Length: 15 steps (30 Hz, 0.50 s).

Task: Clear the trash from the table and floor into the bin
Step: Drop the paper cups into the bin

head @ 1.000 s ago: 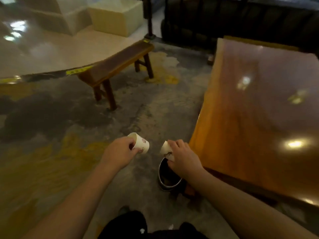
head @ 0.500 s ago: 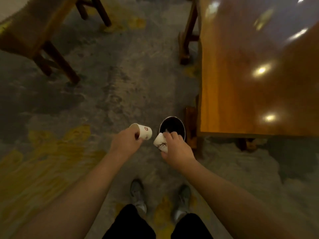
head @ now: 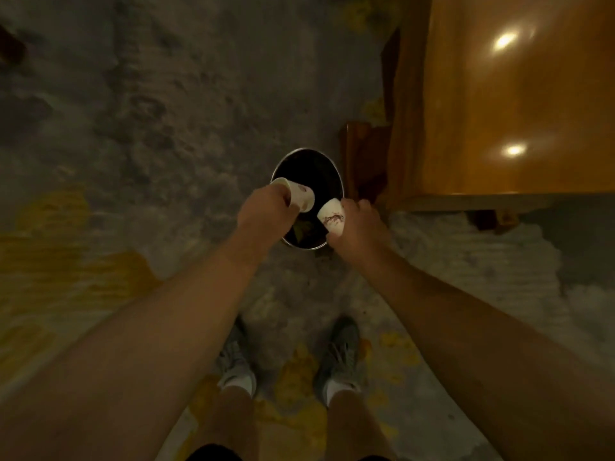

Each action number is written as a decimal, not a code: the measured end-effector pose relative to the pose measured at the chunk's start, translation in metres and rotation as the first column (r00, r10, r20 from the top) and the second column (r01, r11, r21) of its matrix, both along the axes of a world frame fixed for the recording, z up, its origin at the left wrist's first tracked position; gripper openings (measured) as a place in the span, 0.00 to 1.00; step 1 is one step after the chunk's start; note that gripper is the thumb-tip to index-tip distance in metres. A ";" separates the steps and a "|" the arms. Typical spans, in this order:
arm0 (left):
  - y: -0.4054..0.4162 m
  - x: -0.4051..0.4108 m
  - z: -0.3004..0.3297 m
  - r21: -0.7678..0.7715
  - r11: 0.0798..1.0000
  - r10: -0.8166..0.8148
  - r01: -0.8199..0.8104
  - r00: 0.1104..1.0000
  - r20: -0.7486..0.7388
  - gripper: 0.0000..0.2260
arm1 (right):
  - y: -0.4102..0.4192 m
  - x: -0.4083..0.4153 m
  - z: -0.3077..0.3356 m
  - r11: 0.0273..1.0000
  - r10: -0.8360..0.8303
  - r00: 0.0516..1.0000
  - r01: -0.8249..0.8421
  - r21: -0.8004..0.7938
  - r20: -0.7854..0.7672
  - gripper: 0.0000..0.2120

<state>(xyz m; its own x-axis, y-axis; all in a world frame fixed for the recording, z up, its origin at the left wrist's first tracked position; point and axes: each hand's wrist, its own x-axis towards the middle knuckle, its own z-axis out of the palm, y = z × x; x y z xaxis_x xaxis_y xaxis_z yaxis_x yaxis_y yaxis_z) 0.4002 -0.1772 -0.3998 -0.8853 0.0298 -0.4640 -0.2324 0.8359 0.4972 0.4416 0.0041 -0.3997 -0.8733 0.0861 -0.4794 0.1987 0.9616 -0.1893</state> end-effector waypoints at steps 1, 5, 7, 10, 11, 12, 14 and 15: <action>0.006 -0.003 -0.012 -0.004 1.000 -0.007 0.007 1.000 0.014 0.07 | 0.003 0.000 -0.013 1.000 -0.003 1.000 0.003 -0.001 0.001 0.34; 0.010 -0.007 -0.037 0.060 0.998 0.019 -0.021 0.999 0.030 0.20 | 0.005 0.003 -0.043 0.992 -0.069 0.998 0.070 -0.102 0.014 0.39; 0.004 -0.005 -0.037 0.069 0.997 0.020 -0.021 1.000 0.020 0.17 | 0.005 0.006 -0.045 0.984 -0.090 0.996 0.093 -0.150 0.027 0.38; -0.014 0.006 -0.026 0.034 0.999 -0.013 0.012 0.999 0.030 0.09 | 0.001 0.017 -0.034 0.984 -0.079 0.996 0.083 -0.159 0.027 0.33; -0.022 0.010 -0.020 0.016 1.000 -0.015 0.014 0.999 0.044 0.08 | -0.001 0.020 -0.026 0.982 -0.087 0.995 0.092 -0.163 0.039 0.31; -0.031 0.012 -0.012 0.007 0.999 -0.035 0.034 0.998 0.043 0.07 | -0.003 0.022 -0.017 0.980 -0.091 0.995 0.097 -0.173 0.041 0.30; -0.049 0.015 0.009 0.034 0.998 -0.059 0.059 0.998 0.020 0.06 | -0.004 0.029 0.005 0.970 -0.102 0.995 0.104 -0.219 0.022 0.27; -0.056 0.018 0.021 0.047 0.997 -0.058 0.057 0.998 0.003 0.06 | -0.005 0.036 0.018 0.965 -0.111 0.994 0.106 -0.241 -0.007 0.25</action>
